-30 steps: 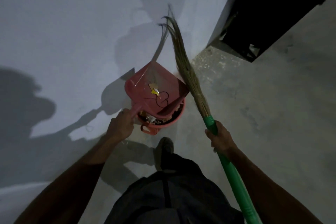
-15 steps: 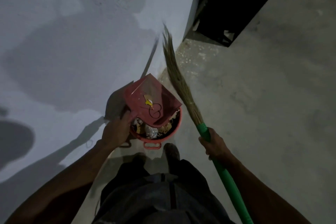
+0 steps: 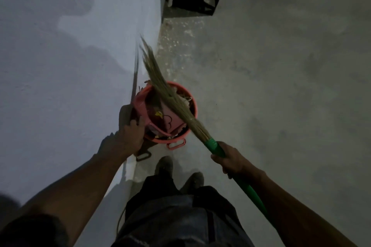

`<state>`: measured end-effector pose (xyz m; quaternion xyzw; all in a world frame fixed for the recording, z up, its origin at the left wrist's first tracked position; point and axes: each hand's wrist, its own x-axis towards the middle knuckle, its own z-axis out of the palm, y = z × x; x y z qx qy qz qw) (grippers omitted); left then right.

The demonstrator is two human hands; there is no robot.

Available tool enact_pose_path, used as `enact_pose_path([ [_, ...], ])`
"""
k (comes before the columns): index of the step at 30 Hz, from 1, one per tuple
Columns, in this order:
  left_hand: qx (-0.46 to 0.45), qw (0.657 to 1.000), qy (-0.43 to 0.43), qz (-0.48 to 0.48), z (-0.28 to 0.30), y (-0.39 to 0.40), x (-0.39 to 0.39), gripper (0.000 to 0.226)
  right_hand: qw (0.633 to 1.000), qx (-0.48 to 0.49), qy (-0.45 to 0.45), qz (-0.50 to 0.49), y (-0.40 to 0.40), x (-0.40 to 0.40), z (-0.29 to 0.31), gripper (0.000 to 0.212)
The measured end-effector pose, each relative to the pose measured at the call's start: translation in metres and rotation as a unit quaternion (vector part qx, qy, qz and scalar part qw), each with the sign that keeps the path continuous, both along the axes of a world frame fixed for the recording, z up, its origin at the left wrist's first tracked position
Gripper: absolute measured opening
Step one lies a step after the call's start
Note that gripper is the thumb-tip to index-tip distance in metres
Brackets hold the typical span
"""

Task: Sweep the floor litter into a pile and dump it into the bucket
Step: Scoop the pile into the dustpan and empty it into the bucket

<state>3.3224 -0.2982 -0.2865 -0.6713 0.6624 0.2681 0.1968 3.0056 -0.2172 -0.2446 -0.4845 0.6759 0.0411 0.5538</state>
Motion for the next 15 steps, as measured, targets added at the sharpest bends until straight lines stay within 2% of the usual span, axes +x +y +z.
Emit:
enact_pose_path([
  [2, 0.016, 0.998, -0.024, -0.054, 0.003, -0.009, -0.002, 0.055, 1.000, 0.016, -0.013, 0.014, 0.007, 0.006, -0.002, 0.040],
  [4, 0.015, 0.996, -0.056, -0.066, 0.006, -0.017, -0.006, 0.056, 0.999, 0.025, -0.026, 0.039, 0.013, 0.011, -0.004, 0.040],
  [8, -0.031, 0.998, -0.040, -0.033, -0.002, -0.020, -0.003, 0.060, 0.995, 0.027, -0.034, 0.086, 0.014, 0.012, -0.013, 0.041],
  [13, -0.051, 0.993, -0.064, -0.088, -0.005, -0.010, -0.003, 0.053, 0.987, 0.008, 0.004, 0.160, 0.004, 0.000, -0.029, 0.035],
  [15, -0.026, 0.997, -0.057, -0.036, -0.003, -0.010, -0.006, 0.050, 0.982, 0.007, 0.035, 0.183, 0.004, -0.003, -0.037, 0.037],
])
